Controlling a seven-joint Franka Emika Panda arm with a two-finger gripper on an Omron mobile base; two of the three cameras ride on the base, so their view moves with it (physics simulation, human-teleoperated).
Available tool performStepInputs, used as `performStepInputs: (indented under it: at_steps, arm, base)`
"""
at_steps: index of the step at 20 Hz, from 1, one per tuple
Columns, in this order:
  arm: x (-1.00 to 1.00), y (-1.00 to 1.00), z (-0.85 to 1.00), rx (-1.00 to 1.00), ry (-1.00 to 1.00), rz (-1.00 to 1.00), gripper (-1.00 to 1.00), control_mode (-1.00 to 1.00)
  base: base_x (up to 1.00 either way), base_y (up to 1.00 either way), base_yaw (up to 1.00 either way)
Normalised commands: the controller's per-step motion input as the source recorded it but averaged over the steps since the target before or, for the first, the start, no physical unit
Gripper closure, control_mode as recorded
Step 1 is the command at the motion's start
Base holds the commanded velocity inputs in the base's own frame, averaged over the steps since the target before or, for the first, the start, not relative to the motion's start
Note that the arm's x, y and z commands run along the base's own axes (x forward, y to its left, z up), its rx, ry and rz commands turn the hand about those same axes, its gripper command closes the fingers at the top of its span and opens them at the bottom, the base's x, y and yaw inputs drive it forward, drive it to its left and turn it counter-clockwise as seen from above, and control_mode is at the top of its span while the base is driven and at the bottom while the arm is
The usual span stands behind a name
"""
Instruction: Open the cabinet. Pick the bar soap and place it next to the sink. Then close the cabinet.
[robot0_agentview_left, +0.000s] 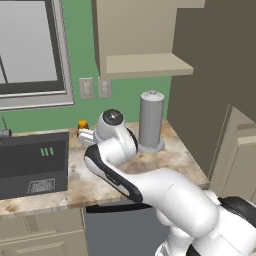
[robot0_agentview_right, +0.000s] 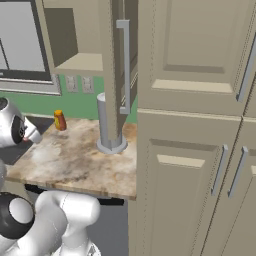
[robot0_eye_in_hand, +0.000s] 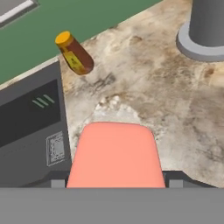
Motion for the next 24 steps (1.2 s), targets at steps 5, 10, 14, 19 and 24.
performStepInputs:
  at_steps: [5,10,14,19,24]
  arm:
    - [0.18,0.21,-0.35,0.0,0.05,0.0,1.0,-1.0]
    - [0.26,0.22,-0.34,0.0,0.09,0.0,1.0,-1.0]
    - [0.04,0.28,-0.31,0.0,0.02,0.0,1.0,-1.0]
    - [0.13,0.19,-0.3,-0.01,0.0,0.0,1.0,-1.0]
    - [0.25,0.16,-0.26,-0.01,0.03,-0.03,1.0,-1.0]
  base:
    - [0.0,0.0,0.0]
    - [0.0,0.0,0.0]
    - [0.0,0.0,0.0]
    - [0.0,0.0,0.0]
    - [0.0,0.0,0.0]
